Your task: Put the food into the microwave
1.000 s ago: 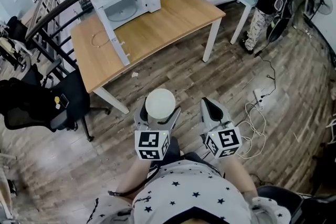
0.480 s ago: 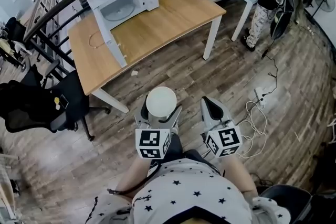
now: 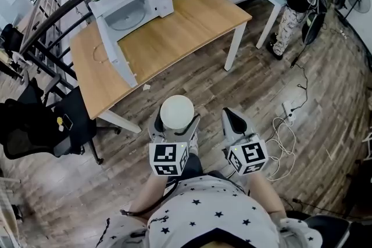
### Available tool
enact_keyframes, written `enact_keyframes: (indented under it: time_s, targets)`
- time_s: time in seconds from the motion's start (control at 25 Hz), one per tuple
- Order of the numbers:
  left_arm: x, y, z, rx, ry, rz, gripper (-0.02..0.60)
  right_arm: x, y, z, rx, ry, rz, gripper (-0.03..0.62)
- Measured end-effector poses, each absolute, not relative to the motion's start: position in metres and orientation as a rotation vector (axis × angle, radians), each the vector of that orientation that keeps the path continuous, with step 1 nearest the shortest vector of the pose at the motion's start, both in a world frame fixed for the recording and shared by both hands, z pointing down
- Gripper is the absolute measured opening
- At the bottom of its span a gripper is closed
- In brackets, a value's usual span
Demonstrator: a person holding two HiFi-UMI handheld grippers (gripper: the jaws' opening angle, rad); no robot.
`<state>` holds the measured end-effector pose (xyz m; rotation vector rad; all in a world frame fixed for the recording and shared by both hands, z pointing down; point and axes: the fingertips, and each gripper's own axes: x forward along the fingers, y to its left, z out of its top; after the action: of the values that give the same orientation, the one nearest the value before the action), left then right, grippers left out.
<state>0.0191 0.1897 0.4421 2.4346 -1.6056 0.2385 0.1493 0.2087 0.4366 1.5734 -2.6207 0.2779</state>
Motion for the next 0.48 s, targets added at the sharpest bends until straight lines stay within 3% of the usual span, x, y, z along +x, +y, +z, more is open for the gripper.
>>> enact_keyframes:
  time_s: [0.48]
  targets:
    - [0.002,0.056,0.43,2.434,-1.609,0.225,0.48,0.135,0.071,0.413,1.576,-2.625,0.228,0.006]
